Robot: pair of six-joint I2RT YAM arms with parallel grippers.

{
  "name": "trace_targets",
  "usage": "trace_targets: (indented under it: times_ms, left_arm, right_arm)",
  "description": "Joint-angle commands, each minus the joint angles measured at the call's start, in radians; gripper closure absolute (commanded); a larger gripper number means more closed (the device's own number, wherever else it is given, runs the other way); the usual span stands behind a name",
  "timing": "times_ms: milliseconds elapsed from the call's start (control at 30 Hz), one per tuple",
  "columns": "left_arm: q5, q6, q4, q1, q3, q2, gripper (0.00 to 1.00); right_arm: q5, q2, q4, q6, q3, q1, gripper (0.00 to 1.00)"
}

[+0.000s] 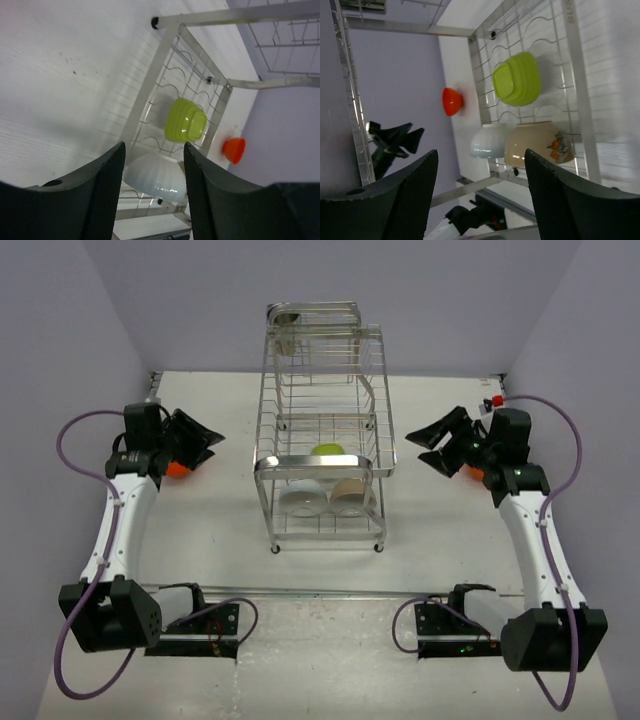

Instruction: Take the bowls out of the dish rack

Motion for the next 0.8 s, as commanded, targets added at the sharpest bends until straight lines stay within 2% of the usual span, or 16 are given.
trace_targets:
  times_ms: [0,167,233,400,500,533,600,767]
  left_arm:
    - [0.159,-0.195,0.208,-0.013,-0.116,-0.11,0.48]
    - [0.164,-0.318,0.231,-0.028,-0.195,-0.193,0.49]
    - [0.165,-0.375,0.191,-0.033,-0.2,-0.203,0.49]
    - [0.161,-0.549,0.156,-0.044,-0.228,-0.261,0.52]
    - [0.183,-0.585,0.102,-0.047,-0.182,-0.235,0.57]
    - [0.196,-0.582,0.078,-0.053,-0.162,-0.197,0.57]
    - [0.202,-0.57,0.003,-0.062,-0.09,-0.151,0.58]
    - [0.201,-0.556,-0.03,-0.125,-0.016,-0.063,0.6]
  right_arm:
    - [-0.239,-0.044,0.365,0.356,-0.172,-0.001,0.3]
    - [-0.272,-0.111,0.618,0.646,-0.387,0.007,0.31]
    - [-0.255,-0.14,0.662,0.734,-0.455,0.007,0.31]
    - [-0.126,-0.252,0.594,0.886,-0.547,0.047,0.32]
    - [-0.007,-0.341,0.538,1.007,-0.605,0.074,0.34]
    - [0.012,-0.357,0.443,1.035,-0.598,0.077,0.35]
    - [0.033,-0.36,0.39,1.038,-0.576,0.079,0.36]
    - [0.018,-0.286,0.272,0.949,-0.46,0.1,0.37]
